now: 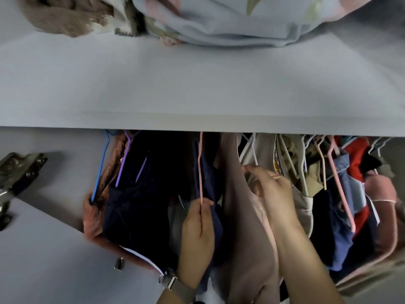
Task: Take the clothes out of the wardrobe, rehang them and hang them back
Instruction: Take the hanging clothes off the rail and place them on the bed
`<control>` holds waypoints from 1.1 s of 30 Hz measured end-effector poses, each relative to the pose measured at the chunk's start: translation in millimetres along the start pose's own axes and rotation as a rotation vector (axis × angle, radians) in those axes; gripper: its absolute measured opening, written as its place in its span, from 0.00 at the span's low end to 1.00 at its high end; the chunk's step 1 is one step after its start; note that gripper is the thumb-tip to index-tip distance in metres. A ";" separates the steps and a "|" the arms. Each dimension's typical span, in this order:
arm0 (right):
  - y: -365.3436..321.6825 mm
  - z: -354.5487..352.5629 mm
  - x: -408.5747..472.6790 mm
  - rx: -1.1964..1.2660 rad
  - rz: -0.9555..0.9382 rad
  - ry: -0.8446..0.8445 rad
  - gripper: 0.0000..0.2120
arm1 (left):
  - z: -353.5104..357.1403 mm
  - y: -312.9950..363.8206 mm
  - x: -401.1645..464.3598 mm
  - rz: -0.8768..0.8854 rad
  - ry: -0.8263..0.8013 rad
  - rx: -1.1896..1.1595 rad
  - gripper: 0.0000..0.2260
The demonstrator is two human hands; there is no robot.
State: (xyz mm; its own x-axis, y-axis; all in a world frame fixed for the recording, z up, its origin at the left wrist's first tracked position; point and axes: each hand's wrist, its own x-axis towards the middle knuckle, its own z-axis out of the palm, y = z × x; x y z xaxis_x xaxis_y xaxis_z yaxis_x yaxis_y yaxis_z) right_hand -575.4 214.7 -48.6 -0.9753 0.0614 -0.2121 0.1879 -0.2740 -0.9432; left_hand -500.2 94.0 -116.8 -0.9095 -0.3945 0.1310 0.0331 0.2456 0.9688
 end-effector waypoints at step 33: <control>65.5 -88.6 20.1 -0.805 -0.003 -0.473 0.11 | 68.6 -33.4 -63.5 -0.019 -0.051 0.270 0.10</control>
State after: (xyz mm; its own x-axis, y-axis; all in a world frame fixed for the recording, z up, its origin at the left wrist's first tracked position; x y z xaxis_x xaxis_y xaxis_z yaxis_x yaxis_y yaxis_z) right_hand -572.4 283.1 -137.3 -0.8887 -0.3843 -0.2500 0.0367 0.4839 -0.8744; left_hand -472.0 171.6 -171.9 -0.9290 -0.3576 0.0954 -0.0900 0.4684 0.8789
